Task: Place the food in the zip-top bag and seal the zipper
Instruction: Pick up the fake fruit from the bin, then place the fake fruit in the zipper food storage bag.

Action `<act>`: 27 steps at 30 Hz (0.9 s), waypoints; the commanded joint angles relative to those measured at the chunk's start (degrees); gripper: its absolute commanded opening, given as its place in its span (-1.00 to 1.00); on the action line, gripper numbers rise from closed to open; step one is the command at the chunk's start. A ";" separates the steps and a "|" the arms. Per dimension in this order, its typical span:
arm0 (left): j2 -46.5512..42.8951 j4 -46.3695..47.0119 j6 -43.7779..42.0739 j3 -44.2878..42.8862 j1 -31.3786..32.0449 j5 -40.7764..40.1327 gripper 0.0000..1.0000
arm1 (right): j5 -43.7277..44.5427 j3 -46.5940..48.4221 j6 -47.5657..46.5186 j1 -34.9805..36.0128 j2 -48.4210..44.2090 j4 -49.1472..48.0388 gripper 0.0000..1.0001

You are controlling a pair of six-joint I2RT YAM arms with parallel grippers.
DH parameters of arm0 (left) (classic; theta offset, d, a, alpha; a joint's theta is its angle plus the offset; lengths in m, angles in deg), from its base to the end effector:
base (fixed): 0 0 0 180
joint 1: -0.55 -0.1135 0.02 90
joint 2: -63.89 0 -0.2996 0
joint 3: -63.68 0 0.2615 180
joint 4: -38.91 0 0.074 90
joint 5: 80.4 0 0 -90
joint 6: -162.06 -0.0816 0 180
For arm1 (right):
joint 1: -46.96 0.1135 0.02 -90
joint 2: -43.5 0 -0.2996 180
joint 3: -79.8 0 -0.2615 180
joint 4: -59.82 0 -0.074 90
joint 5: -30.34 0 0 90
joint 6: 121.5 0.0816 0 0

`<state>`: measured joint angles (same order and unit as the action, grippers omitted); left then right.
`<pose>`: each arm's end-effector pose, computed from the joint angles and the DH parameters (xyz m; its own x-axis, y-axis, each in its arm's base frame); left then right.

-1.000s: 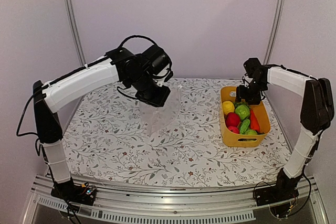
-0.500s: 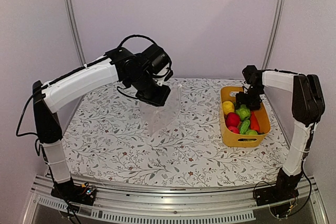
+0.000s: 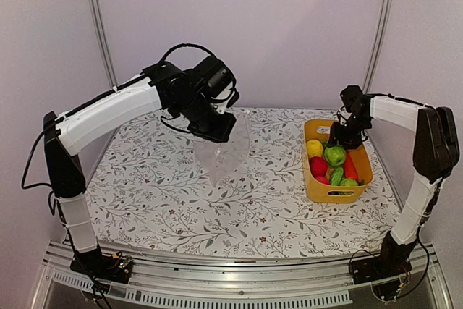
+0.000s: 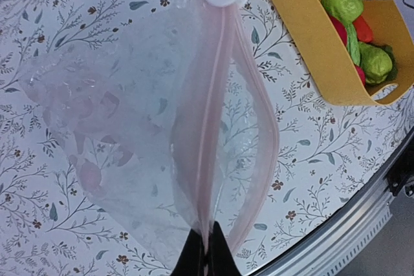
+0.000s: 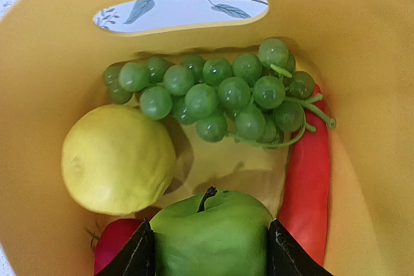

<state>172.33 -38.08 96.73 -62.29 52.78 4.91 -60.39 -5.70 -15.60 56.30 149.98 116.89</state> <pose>0.2766 -0.3461 0.3427 -0.7976 0.3502 -0.4912 0.4726 0.8687 -0.1481 0.4107 0.0686 0.2012 -0.9319 0.1243 -0.3406 0.0921 0.9897 0.1094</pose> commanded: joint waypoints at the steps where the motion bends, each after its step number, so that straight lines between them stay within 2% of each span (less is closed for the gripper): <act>1: 1.37 0.59 -0.25 -2.79 0.52 1.66 -1.00 | -3.43 -1.61 0.76 0.09 -9.48 2.84 -0.22; 8: 3.75 0.79 0.22 -6.59 0.41 4.21 -1.00 | -8.44 1.95 0.60 0.84 -14.92 6.13 -0.29; 15: 6.96 3.55 2.63 -9.54 -0.21 9.58 -1.00 | -13.21 10.73 3.37 8.69 -21.16 7.56 -0.29; 22: 10.11 6.40 5.74 -14.10 -1.02 13.96 -1.00 | -22.11 16.03 12.54 17.02 -21.43 1.28 -0.30; 27: 10.81 7.42 7.48 -17.33 -2.22 16.00 -1.00 | -25.78 15.91 18.34 22.11 -20.99 -5.55 -0.31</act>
<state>182.80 -32.94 102.30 -76.78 51.86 18.14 -81.59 9.77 -3.40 75.34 128.23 117.13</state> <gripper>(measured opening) 0.006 0.516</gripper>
